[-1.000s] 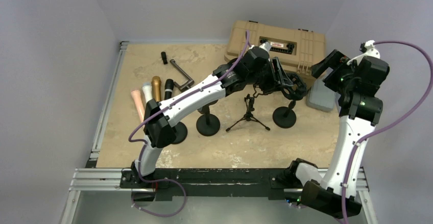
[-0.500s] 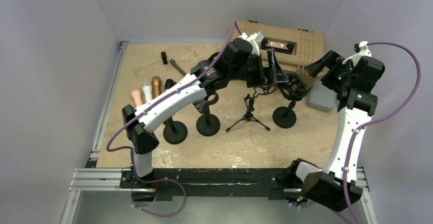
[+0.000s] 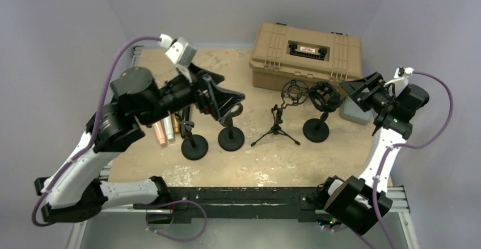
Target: Remove the microphone from the stand
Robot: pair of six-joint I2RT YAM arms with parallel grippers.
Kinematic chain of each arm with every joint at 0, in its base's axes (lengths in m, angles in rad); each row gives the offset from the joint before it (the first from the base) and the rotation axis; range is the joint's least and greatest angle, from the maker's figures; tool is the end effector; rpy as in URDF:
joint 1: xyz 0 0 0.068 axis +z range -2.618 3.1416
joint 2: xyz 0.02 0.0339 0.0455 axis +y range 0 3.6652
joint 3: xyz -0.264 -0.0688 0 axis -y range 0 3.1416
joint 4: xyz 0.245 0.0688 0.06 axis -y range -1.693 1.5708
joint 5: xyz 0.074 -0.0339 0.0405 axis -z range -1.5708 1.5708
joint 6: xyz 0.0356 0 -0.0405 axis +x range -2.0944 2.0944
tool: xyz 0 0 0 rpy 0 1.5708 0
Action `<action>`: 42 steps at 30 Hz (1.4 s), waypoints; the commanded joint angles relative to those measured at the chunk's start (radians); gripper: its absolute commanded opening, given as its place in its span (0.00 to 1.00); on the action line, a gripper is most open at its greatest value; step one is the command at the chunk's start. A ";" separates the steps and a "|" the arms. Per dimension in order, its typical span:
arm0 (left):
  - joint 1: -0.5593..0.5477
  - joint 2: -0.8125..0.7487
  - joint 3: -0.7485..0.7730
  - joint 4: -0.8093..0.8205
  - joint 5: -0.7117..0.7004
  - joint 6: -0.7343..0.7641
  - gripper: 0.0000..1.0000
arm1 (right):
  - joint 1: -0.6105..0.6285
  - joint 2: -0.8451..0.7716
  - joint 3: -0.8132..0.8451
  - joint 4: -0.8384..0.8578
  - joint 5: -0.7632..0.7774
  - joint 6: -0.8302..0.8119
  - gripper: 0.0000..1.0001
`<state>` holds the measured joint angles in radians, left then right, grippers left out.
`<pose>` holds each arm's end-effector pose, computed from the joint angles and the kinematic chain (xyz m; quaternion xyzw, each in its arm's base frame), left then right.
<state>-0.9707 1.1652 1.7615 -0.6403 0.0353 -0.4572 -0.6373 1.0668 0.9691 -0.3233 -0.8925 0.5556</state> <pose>0.1087 -0.1611 0.5385 0.1952 0.6956 -0.4623 0.5141 0.2014 -0.1146 0.3411 0.2311 0.7582 0.3419 0.5049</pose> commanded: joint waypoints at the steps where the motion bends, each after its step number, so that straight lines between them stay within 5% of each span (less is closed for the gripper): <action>1: 0.003 -0.122 -0.227 0.107 -0.123 0.243 0.96 | -0.035 -0.047 -0.052 0.205 -0.144 0.122 0.74; 15: 0.033 -0.302 -0.433 0.168 -0.214 0.402 0.95 | -0.047 -0.168 -0.198 0.260 -0.106 0.166 0.68; 25: 0.033 -0.331 -0.448 0.172 -0.194 0.388 0.95 | -0.047 -0.161 -0.248 0.217 -0.069 0.104 0.58; 42: 0.036 -0.326 -0.469 0.178 -0.273 0.391 0.94 | -0.047 -0.128 -0.403 0.162 0.069 -0.048 0.58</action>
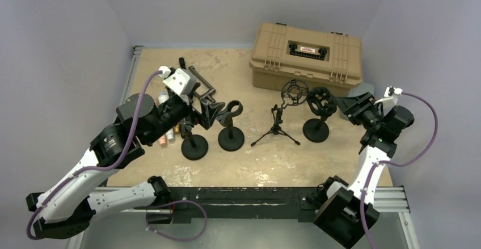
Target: Remove the microphone from the stand
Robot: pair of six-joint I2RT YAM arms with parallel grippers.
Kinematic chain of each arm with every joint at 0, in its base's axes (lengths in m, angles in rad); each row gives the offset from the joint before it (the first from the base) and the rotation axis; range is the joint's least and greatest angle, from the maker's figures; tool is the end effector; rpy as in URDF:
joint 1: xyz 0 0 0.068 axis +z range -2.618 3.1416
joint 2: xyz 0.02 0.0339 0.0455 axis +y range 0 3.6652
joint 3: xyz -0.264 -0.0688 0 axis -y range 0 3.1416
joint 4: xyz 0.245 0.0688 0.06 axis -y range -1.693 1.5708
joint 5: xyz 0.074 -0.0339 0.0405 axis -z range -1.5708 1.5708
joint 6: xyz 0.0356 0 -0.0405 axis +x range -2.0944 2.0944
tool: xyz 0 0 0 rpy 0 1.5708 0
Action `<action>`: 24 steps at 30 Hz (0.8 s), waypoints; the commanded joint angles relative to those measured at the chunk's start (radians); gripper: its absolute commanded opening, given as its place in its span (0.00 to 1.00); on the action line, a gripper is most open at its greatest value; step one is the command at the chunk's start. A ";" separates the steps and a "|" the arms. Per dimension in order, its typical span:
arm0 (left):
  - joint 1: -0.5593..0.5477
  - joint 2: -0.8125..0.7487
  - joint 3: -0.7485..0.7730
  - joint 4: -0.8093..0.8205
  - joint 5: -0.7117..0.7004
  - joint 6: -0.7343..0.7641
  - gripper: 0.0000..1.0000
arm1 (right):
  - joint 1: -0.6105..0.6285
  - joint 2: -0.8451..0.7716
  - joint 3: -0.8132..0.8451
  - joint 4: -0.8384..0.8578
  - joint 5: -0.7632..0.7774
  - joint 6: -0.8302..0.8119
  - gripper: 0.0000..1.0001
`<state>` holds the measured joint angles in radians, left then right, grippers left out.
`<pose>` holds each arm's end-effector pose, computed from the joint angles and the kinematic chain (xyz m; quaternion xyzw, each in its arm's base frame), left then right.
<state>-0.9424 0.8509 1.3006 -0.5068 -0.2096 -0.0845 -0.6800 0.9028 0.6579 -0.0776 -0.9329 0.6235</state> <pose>0.0937 -0.1163 0.4663 0.2354 0.6874 -0.2692 0.6322 0.1727 -0.1029 0.2894 0.2307 0.7356 0.3500 0.5321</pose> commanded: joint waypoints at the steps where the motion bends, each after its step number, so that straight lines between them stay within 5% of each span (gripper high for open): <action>1: 0.009 -0.013 -0.009 0.046 -0.030 0.017 0.94 | -0.004 0.045 -0.104 -0.075 0.110 -0.121 0.57; 13: 0.014 0.013 -0.010 0.042 -0.022 0.009 0.94 | -0.003 0.153 -0.162 -0.006 0.125 -0.170 0.57; 19: 0.020 0.022 -0.009 0.039 -0.027 0.008 0.94 | -0.003 0.086 -0.062 -0.114 0.147 -0.195 0.59; 24: 0.023 0.010 -0.017 0.048 -0.036 0.006 0.94 | 0.000 -0.008 0.115 -0.253 0.245 -0.217 0.71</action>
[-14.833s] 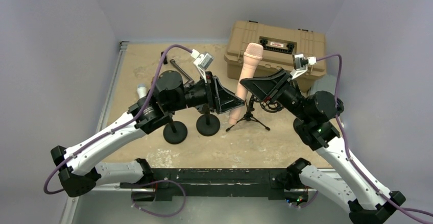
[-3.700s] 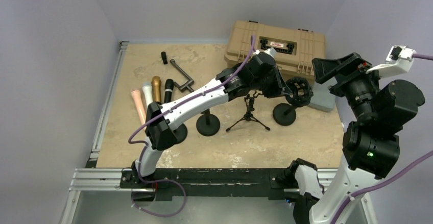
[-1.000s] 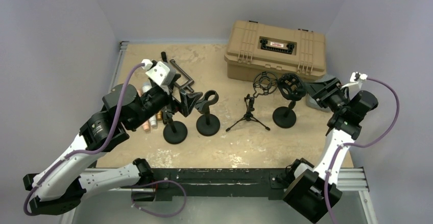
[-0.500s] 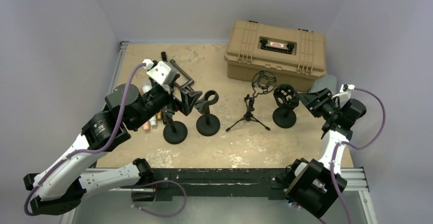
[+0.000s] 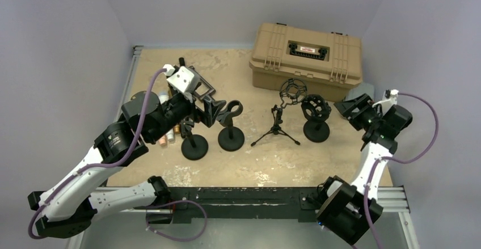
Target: Remove the microphone from the stand
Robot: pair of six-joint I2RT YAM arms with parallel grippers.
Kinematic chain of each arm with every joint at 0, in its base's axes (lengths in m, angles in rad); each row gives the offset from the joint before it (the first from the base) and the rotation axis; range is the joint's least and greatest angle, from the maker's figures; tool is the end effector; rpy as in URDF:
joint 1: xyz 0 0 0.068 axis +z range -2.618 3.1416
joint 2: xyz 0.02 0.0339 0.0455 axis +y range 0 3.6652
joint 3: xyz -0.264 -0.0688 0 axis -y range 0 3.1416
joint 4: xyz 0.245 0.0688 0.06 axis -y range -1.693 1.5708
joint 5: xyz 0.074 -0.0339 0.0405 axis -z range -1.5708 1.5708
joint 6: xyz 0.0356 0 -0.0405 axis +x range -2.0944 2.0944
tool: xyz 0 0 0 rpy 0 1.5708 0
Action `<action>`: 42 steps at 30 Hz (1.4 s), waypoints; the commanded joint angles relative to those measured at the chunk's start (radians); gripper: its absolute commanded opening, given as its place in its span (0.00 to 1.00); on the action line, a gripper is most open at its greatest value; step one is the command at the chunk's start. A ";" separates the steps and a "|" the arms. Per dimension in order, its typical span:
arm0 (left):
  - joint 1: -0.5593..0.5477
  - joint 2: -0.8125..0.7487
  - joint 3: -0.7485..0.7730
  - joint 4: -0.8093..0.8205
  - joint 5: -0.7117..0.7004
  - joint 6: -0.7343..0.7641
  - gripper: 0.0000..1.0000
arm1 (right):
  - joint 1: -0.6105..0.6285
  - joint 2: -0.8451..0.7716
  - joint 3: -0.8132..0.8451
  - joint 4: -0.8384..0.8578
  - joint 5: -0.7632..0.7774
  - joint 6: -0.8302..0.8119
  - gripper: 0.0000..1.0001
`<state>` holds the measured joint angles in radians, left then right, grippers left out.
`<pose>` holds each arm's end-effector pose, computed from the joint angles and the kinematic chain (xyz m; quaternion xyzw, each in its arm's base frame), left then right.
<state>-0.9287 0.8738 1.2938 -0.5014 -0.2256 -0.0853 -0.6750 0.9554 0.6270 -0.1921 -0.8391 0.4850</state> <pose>0.1011 -0.1219 0.4618 0.2294 0.6978 -0.2546 0.6289 0.1756 -0.1066 0.2582 0.2622 0.7729 0.3074 0.4892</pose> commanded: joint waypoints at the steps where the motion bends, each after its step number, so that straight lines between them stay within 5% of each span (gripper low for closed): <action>1: 0.011 -0.013 -0.010 0.045 -0.021 0.004 0.94 | -0.002 -0.075 0.184 -0.161 0.173 -0.081 0.73; 6: 0.024 -0.032 -0.022 0.058 -0.017 -0.019 0.93 | 0.112 -0.120 0.354 -0.214 0.317 -0.065 0.89; 10: 0.041 -0.051 -0.043 0.080 -0.031 -0.032 0.93 | 0.352 -0.085 0.494 -0.246 0.439 -0.025 0.98; 24: 0.048 -0.174 -0.145 0.181 -0.086 -0.083 0.92 | 0.956 -0.139 0.545 -0.145 0.589 0.149 0.99; 31: 0.048 -0.307 -0.231 0.158 -0.132 -0.181 0.91 | 1.284 -0.100 0.558 -0.194 0.851 0.148 0.99; 37: 0.048 -0.458 -0.235 -0.002 -0.160 -0.335 0.92 | 1.361 -0.093 0.569 -0.249 1.003 0.101 0.99; 42: 0.048 -0.550 -0.210 -0.086 -0.215 -0.362 0.92 | 1.368 -0.156 0.534 -0.136 0.972 0.060 0.99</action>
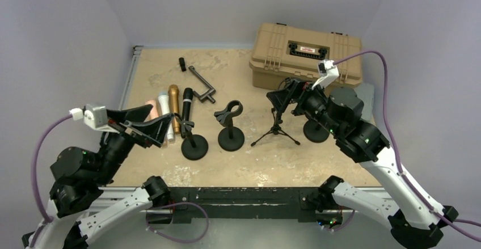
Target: Remove the microphone from the stand
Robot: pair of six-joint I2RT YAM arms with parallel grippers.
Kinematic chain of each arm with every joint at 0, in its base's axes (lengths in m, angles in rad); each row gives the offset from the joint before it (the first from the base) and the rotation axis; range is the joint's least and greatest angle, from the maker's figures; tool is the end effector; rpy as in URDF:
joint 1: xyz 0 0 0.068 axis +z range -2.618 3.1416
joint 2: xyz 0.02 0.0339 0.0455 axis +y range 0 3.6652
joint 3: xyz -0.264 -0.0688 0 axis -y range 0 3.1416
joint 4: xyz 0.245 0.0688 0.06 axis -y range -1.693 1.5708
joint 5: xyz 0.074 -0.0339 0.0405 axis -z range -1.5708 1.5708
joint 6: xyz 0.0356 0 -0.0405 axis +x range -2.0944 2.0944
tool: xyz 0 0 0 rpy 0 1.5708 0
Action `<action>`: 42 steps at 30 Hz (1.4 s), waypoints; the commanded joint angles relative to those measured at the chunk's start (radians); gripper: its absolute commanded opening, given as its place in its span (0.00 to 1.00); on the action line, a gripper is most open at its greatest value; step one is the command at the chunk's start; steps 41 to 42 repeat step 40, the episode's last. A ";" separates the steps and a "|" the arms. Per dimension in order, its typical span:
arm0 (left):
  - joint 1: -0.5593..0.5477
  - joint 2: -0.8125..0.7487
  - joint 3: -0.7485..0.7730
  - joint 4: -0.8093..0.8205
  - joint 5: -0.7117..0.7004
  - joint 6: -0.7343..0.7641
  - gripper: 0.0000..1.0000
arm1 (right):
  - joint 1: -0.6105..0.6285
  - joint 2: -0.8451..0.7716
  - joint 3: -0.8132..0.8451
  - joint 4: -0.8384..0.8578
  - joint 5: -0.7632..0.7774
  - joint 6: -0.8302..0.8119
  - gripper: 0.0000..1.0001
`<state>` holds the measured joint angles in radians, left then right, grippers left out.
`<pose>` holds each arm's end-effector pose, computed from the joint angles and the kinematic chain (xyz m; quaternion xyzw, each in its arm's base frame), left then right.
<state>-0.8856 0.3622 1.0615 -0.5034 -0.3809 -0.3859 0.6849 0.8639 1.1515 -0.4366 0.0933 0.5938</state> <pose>0.0273 -0.0125 0.4315 0.0123 0.6399 -0.3540 0.6820 0.1374 0.1079 0.4250 -0.0041 0.7576 0.3606 0.5441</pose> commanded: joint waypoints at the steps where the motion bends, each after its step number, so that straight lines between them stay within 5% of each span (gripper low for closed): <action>1: 0.005 -0.048 0.039 -0.107 -0.074 -0.056 0.92 | 0.008 -0.081 0.002 0.139 0.028 -0.058 0.99; 19: 0.005 -0.194 0.067 -0.023 -0.165 -0.042 0.96 | 0.008 -0.376 -0.219 0.432 0.050 -0.059 0.99; 42: 0.005 -0.197 0.068 -0.018 -0.174 -0.053 0.96 | 0.008 -0.579 -0.280 0.409 0.186 -0.053 0.99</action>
